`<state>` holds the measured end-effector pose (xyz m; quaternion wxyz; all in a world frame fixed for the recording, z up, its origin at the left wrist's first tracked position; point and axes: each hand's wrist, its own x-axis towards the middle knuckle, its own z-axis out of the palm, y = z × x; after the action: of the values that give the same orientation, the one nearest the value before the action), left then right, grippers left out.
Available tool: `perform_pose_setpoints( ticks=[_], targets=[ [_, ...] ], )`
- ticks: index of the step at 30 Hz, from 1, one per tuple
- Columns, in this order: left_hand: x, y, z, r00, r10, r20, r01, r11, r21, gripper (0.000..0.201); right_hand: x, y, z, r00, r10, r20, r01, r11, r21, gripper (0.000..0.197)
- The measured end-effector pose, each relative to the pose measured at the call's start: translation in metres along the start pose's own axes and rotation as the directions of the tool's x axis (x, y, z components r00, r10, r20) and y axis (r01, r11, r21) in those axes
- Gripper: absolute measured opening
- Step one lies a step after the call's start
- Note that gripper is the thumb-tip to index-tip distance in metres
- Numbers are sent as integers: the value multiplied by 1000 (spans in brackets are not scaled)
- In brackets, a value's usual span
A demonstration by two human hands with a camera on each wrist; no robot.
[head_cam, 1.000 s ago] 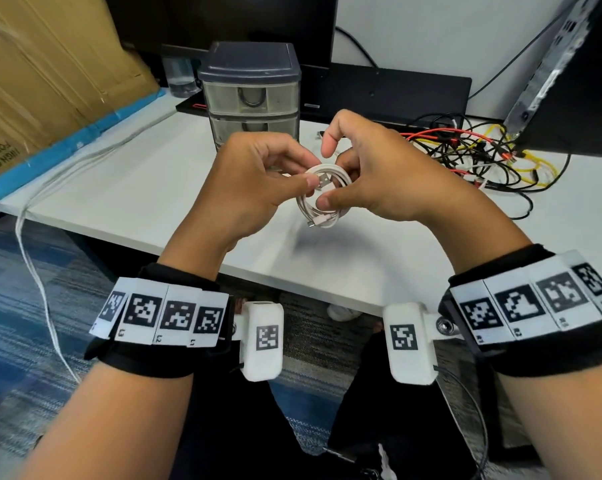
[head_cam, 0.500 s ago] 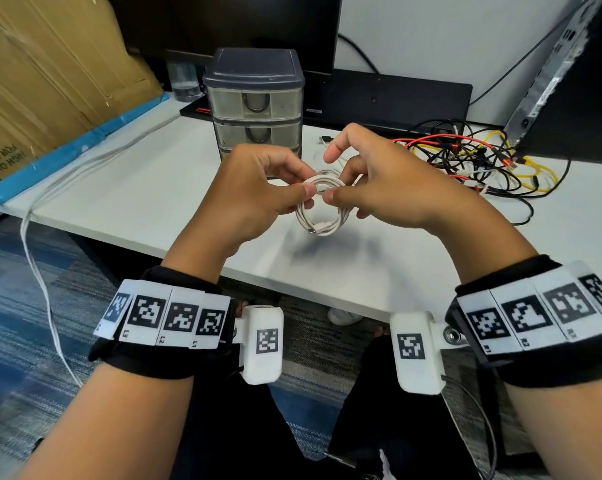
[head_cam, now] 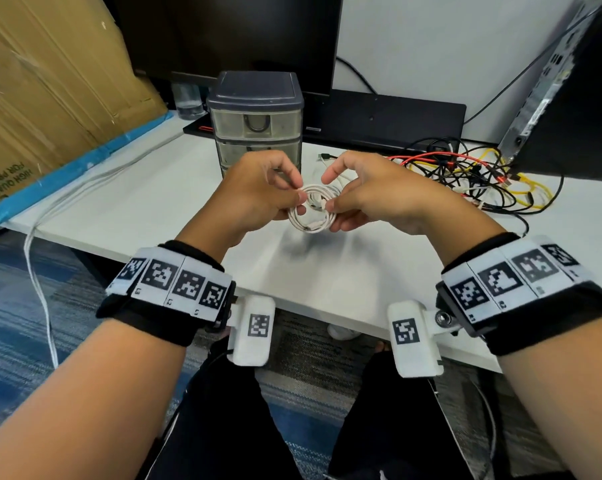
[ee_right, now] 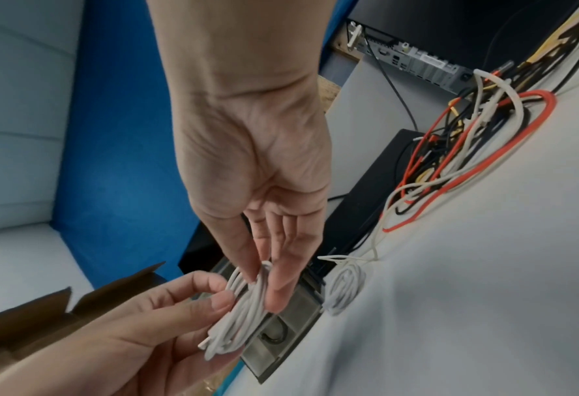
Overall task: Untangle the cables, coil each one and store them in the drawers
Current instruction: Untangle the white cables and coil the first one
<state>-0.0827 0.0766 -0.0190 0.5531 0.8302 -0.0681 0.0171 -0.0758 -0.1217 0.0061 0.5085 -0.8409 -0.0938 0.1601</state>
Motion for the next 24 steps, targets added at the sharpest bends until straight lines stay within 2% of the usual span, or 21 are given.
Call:
perform_pose_setpoints(
  ticks=[3,8,15,20,24],
  targets=[
    [17,-3,1,998,-48,47,45,997,62,14,13,4,-3,997,76,18,-77,997,28,27],
    [37,-11,9,976,-156,148,111,955,276,11,31,16,-1,980,197,34,-195,980,-39,17],
    [54,-9,17,948,-226,224,90,866,492,10,44,27,9,964,265,-9,-265,960,-93,18],
    [58,-12,17,943,-225,247,70,856,512,9,44,25,6,960,277,-31,-277,938,-209,6],
    [58,-13,17,943,-224,247,82,874,480,15,43,27,6,960,278,-29,-278,937,-212,5]
  ],
)
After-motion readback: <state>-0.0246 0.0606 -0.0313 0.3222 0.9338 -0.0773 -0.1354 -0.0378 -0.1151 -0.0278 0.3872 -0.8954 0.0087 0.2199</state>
